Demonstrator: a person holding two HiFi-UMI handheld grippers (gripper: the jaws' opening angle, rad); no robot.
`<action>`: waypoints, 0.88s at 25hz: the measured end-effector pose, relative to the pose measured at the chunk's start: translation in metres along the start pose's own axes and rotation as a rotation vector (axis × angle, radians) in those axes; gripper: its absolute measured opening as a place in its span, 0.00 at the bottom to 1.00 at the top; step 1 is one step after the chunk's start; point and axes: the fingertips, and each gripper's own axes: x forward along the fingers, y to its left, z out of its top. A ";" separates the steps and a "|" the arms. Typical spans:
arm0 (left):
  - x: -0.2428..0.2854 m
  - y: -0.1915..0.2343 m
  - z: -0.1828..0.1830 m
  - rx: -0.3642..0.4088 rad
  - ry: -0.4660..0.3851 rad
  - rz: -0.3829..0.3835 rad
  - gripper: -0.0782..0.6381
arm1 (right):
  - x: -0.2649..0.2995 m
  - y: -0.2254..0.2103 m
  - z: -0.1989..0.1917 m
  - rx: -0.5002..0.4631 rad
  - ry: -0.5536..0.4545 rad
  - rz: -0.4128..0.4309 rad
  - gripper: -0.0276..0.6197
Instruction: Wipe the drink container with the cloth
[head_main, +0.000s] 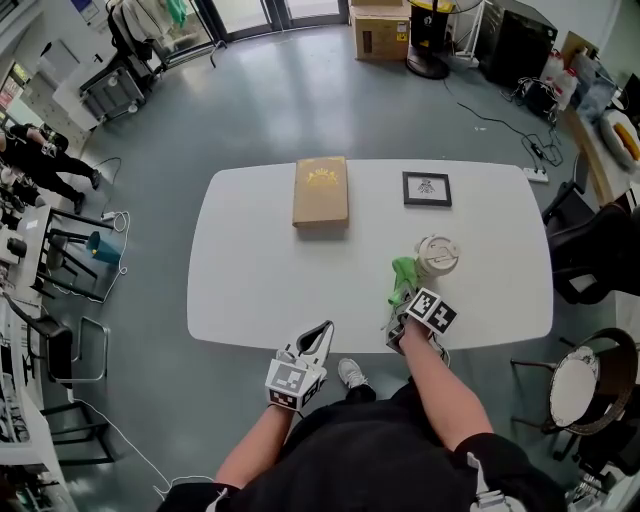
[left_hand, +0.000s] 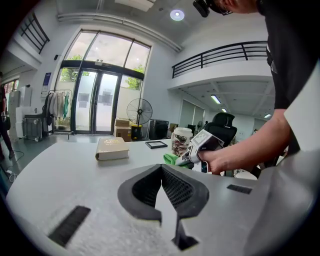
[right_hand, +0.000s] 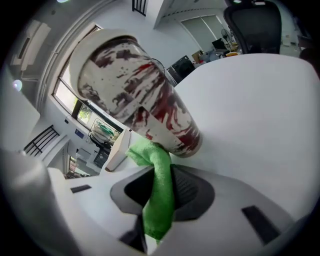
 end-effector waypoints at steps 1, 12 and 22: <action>-0.001 0.000 0.001 0.001 0.001 0.002 0.13 | 0.002 -0.003 -0.002 0.010 0.005 -0.008 0.18; 0.006 -0.004 0.003 -0.048 -0.018 -0.025 0.13 | -0.037 0.075 0.006 -0.317 -0.009 0.256 0.18; 0.013 -0.012 0.097 -0.017 -0.214 0.009 0.13 | -0.173 0.160 0.072 -0.729 -0.336 0.527 0.18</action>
